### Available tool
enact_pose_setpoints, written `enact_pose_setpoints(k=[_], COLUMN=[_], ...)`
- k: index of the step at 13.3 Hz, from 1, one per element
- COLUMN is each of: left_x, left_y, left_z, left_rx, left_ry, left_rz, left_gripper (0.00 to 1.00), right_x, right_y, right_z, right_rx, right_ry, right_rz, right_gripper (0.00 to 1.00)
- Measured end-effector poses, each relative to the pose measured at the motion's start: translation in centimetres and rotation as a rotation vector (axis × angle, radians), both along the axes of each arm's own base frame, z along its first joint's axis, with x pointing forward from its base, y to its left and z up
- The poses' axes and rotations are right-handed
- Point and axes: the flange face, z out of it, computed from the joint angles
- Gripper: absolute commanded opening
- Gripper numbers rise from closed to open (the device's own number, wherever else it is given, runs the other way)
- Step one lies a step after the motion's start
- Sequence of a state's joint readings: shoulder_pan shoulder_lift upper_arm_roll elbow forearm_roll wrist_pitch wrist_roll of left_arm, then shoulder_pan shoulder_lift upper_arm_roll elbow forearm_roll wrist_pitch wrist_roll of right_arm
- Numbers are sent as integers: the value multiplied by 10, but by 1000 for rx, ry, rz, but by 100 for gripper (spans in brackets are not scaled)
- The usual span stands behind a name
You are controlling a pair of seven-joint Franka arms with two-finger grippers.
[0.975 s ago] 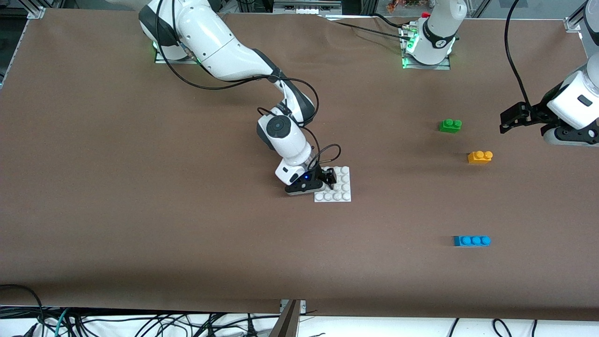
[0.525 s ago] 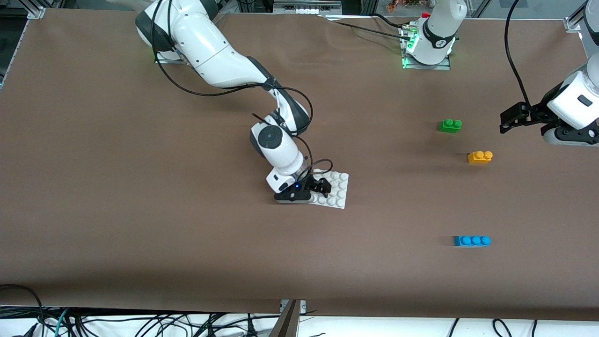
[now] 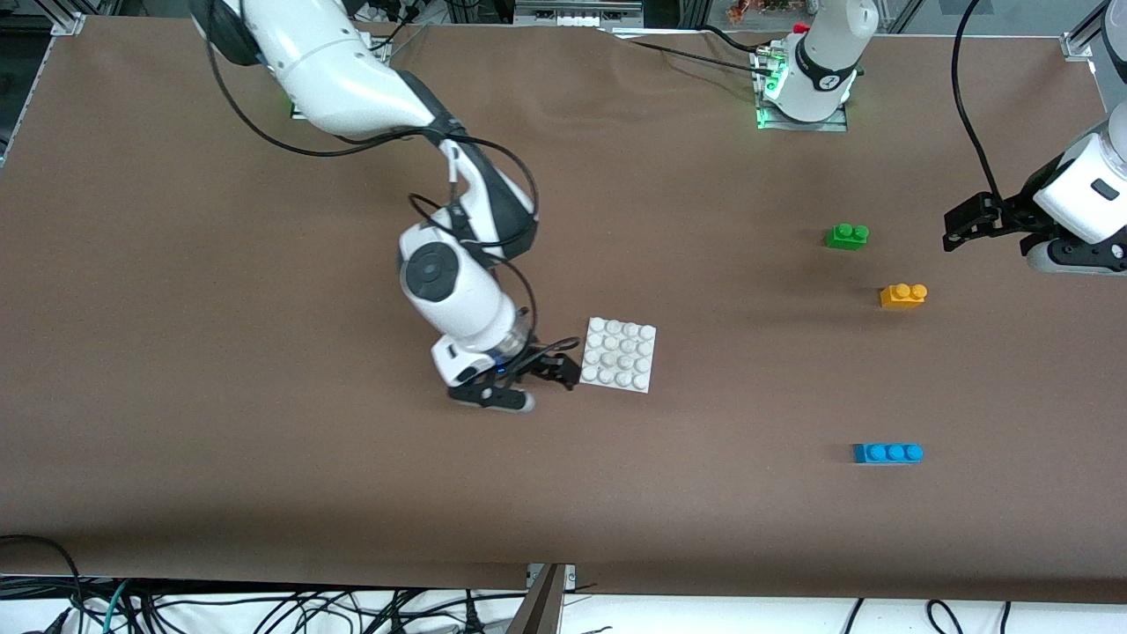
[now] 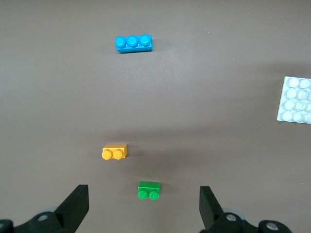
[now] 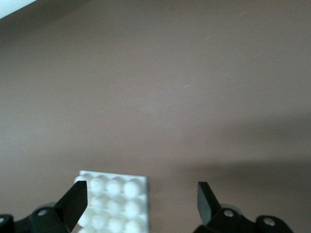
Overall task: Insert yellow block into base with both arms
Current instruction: 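Release the plate and retract the right gripper while the left gripper reaches the yellow brick, then lower the left gripper onto the yellow brick and grasp it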
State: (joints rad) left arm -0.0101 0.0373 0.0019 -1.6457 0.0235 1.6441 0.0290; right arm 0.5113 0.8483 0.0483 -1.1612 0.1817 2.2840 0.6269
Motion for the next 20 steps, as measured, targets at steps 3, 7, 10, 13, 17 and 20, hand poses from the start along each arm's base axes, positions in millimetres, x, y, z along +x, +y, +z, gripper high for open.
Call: enact_pose_setpoints(k=[3, 7, 10, 13, 17, 20], left_x=[3, 16, 32, 46, 20, -9], left_y=[0, 10, 47, 79, 114, 127], left_z=[-7, -41, -72, -128, -225, -275], left_rx=[0, 0, 0, 17, 30, 31], left_ry=[13, 64, 61, 29, 6, -37], left_rz=[-1, 17, 13, -59, -85, -70], left_gripper=[100, 100, 100, 100, 100, 100], right_x=[13, -22, -57, -80, -96, -97], right_y=[-106, -238, -312, -332, -338, -344], right_z=[53, 145, 196, 216, 223, 221], right_rx=[-76, -173, -233, -261, -269, -269], right_ry=[71, 118, 112, 95, 96, 102], right_rz=[17, 86, 174, 209, 205, 196], right_gripper=[100, 100, 100, 100, 100, 100])
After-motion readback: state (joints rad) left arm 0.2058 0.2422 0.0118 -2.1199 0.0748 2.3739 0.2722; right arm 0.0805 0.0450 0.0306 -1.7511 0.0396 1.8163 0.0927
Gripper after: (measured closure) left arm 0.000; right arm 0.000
